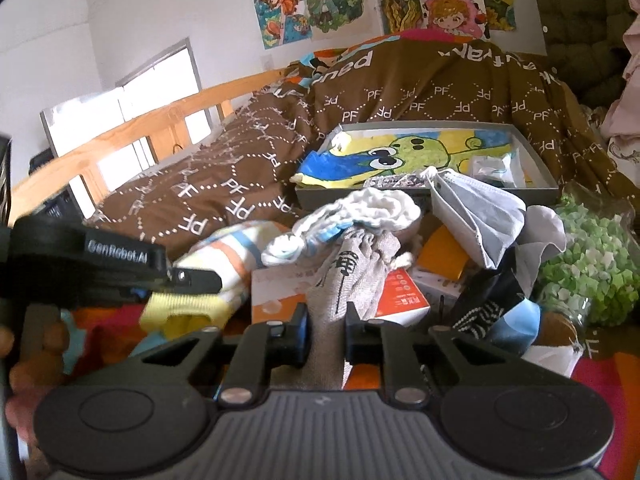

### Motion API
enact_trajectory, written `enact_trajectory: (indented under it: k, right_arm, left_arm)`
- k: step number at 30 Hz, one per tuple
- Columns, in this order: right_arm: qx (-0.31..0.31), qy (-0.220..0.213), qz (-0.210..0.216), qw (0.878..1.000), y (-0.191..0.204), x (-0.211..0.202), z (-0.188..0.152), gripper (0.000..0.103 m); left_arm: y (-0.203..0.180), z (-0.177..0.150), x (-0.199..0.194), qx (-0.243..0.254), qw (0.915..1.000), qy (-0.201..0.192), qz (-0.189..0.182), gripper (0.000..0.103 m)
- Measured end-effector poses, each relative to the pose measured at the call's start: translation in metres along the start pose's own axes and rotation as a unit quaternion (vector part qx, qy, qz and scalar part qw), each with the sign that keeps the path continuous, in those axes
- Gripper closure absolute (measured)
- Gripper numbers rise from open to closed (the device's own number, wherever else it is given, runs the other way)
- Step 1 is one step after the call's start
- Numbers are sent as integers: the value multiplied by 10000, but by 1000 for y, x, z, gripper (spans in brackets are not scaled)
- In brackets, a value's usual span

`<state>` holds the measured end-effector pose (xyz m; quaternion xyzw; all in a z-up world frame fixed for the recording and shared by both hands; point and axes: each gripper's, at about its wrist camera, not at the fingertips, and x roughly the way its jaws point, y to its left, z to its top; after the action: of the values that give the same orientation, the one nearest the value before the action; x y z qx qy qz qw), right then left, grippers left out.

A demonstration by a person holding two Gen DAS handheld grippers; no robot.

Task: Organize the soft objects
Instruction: 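Close left gripper on the striped sock while right gripper closes on the grey bag, then carry the striped sock with left gripper while right gripper carries the grey bag to the tray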

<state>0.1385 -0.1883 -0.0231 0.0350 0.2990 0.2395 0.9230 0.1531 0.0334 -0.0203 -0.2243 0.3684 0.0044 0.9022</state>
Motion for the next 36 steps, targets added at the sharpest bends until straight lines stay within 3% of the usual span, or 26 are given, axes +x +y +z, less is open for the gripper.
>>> enact_trajectory:
  k: [10,24,36]
  right_arm:
    - [182,-392,334,9985,-1,-35,7,86]
    - [114,-931,644,9935,1,-65,14,93]
    - [-58,-1497,550,9872,-7,-79,27,92]
  left_arm:
    - [-11,-20,-41,-272,9990,-206,-285,83]
    - [-32,-19,-86,-272,9965,-578,-544,83]
    - [-48,10,-95,-276,9931,-818,-791,83]
